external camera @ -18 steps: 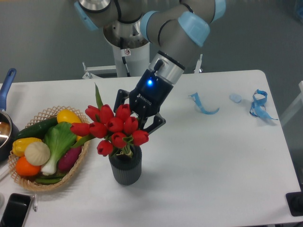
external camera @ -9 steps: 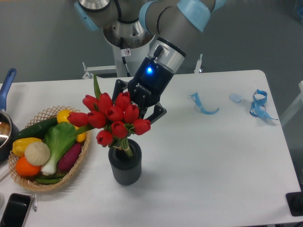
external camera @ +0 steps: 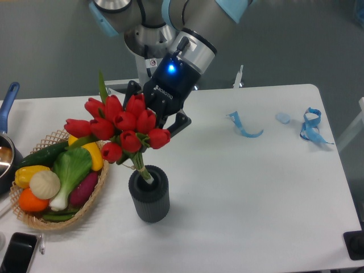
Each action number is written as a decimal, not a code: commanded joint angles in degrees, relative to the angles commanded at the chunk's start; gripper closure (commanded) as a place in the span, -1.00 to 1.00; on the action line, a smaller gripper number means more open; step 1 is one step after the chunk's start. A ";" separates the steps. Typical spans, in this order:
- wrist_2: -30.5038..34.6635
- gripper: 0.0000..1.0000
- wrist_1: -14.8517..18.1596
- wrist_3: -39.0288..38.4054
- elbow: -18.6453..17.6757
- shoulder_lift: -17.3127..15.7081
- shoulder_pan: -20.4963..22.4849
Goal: Pick up the flowers from the vase
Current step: 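Lift the gripped tulips up out of the grey vase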
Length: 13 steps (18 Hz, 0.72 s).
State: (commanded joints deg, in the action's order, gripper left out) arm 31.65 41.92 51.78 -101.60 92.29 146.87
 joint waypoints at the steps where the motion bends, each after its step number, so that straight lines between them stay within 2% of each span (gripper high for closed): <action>1: -0.79 0.05 0.00 -0.44 0.09 -0.26 0.00; 4: -1.15 0.05 0.00 -0.62 1.05 -1.06 0.00; 9: -1.15 0.05 0.09 -3.70 5.09 -0.97 0.53; 13: -1.15 0.05 0.17 -3.88 5.10 -0.88 3.06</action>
State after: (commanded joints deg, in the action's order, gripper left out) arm 30.50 42.10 47.90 -96.50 91.41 149.93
